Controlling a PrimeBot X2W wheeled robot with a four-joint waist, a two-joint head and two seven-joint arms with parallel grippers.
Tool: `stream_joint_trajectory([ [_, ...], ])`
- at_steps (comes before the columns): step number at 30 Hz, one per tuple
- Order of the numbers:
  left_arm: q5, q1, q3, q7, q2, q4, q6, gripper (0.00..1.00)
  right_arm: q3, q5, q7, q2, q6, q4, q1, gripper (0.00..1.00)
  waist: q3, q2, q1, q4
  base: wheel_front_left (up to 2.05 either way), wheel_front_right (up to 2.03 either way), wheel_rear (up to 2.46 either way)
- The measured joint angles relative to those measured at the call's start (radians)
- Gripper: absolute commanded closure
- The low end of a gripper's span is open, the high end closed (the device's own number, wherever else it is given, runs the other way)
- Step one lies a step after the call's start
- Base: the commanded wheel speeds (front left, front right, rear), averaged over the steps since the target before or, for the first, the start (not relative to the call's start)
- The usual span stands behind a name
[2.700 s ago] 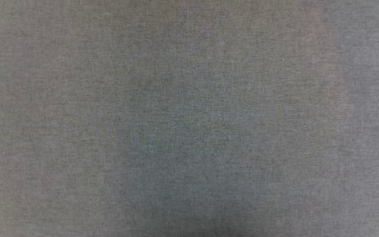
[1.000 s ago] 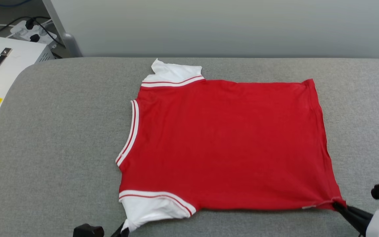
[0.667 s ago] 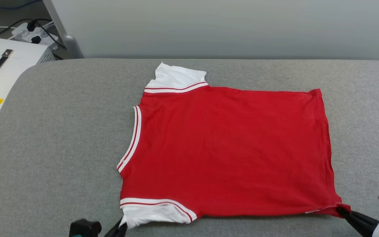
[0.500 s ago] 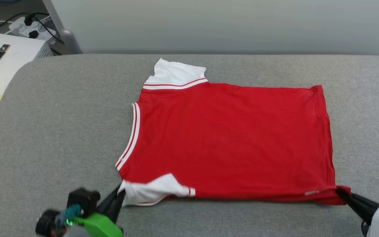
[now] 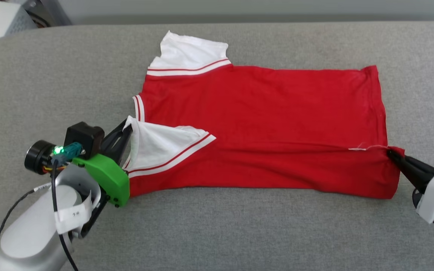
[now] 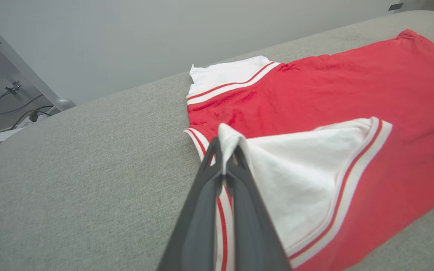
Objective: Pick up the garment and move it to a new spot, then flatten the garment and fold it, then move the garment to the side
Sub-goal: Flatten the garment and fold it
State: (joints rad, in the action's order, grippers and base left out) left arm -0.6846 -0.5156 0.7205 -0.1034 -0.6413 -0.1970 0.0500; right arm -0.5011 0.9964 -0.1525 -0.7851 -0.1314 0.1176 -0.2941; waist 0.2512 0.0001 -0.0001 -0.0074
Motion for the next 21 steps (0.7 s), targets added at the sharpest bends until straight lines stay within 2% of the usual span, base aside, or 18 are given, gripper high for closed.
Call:
stream_joint_trajectory([
  [8,0.034,-0.109,0.036,-0.029,0.067,-0.227,-0.082,1.0,-0.018,-0.045,-0.055,0.053,0.0,0.095,-0.115,1.0,0.093,0.0,0.0,-0.013,0.0,0.0,0.0],
  [11,0.033,-0.124,0.058,-0.046,0.11,-0.338,-0.114,1.0,-0.047,-0.061,-0.055,0.076,0.0,0.146,-0.139,1.0,0.126,0.0,0.0,-0.016,0.0,0.0,0.0],
  [17,0.008,-0.142,0.056,-0.116,0.162,-0.456,-0.144,0.98,-0.074,-0.055,-0.028,0.088,0.0,0.172,-0.157,1.0,0.135,0.0,0.0001,-0.016,0.0,0.0,0.0],
  [18,0.008,-0.144,0.059,-0.121,0.167,-0.471,-0.148,0.33,-0.074,-0.055,-0.016,0.09,0.0,0.178,-0.157,0.81,0.13,0.0,0.0001,-0.015,0.0,0.0,0.0],
  [19,0.009,-0.146,0.06,-0.127,0.171,-0.481,-0.152,0.0,-0.073,-0.054,-0.004,0.091,0.0,0.185,-0.157,0.31,0.123,0.0,0.0,-0.014,0.0,0.0,0.0],
  [20,0.002,-0.146,0.054,-0.132,0.175,-0.489,-0.153,0.0,-0.072,-0.053,0.006,0.091,0.0,0.186,-0.155,0.0,0.116,0.0,0.0001,-0.013,0.0,0.0,0.0],
  [21,-0.004,-0.146,0.052,-0.135,0.178,-0.494,-0.158,0.0,-0.067,-0.052,0.022,0.091,0.0,0.185,-0.151,0.0,0.108,0.0,0.0001,-0.011,0.0,0.0,0.0],
])
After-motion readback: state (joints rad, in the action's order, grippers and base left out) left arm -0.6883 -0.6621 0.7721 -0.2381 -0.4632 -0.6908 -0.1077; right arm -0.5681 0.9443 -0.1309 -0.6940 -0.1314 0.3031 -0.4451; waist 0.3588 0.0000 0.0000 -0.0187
